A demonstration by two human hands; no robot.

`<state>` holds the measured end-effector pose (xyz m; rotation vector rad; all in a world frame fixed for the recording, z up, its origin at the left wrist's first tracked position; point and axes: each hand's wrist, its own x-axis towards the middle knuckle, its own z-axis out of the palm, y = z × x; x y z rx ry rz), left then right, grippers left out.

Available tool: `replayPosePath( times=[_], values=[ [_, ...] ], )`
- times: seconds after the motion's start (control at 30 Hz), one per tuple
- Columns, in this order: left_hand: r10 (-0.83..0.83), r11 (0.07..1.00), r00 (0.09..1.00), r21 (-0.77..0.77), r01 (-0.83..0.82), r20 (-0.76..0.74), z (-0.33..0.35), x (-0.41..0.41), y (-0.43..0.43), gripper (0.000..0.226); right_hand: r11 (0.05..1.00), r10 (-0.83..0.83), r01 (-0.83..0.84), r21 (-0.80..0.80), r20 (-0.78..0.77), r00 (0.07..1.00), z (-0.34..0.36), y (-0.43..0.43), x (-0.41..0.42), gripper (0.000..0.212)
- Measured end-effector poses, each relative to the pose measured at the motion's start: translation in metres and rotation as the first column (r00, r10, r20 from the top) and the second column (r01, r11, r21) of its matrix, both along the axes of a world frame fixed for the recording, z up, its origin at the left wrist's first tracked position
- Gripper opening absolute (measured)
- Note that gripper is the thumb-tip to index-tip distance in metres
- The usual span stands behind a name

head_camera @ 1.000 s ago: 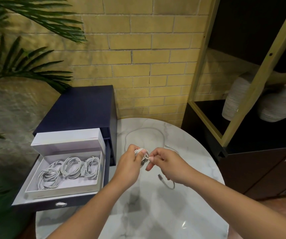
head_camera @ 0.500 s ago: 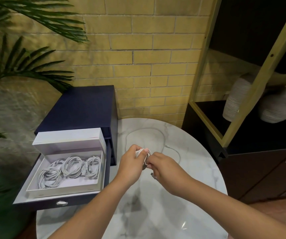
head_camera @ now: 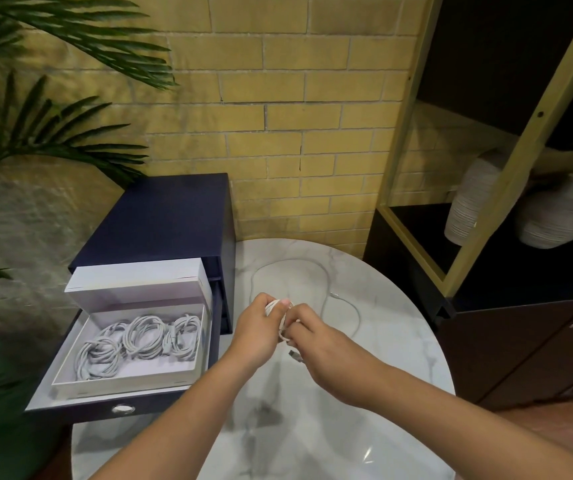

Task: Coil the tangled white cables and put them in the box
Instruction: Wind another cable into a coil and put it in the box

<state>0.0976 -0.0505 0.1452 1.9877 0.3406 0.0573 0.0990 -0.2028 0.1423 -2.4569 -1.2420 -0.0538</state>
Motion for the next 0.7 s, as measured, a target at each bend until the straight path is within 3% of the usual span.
replayPosePath(
  times=[0.1,0.2,0.33,0.5,0.7],
  values=[
    [-0.050,0.999,0.999,-0.020,0.050,-0.002,0.004,-0.003,0.002,0.029,0.999,-0.007,0.009,0.037,-0.051,0.999,0.007,-0.002,0.002,0.015],
    [-0.142,0.989,0.987,0.038,0.145,-0.076,0.004,-0.005,0.006,0.030,0.980,-0.048,0.108,0.166,-0.329,0.943,0.019,-0.005,0.006,0.014],
    [-0.238,0.971,0.961,-0.022,0.237,-0.139,-0.002,-0.005,0.013,0.039,0.924,-0.027,0.248,0.291,-0.597,0.802,0.021,-0.009,0.008,0.021],
    [-0.316,0.948,0.932,-0.078,0.307,-0.177,-0.006,-0.007,0.011,0.041,0.885,0.018,0.298,0.358,-0.665,0.747,0.020,-0.007,0.006,0.023],
    [-0.362,0.927,0.907,-0.184,0.326,-0.214,-0.004,-0.008,0.011,0.044,0.795,0.142,0.437,0.421,-0.829,0.541,0.022,-0.006,0.007,0.026]
  ],
)
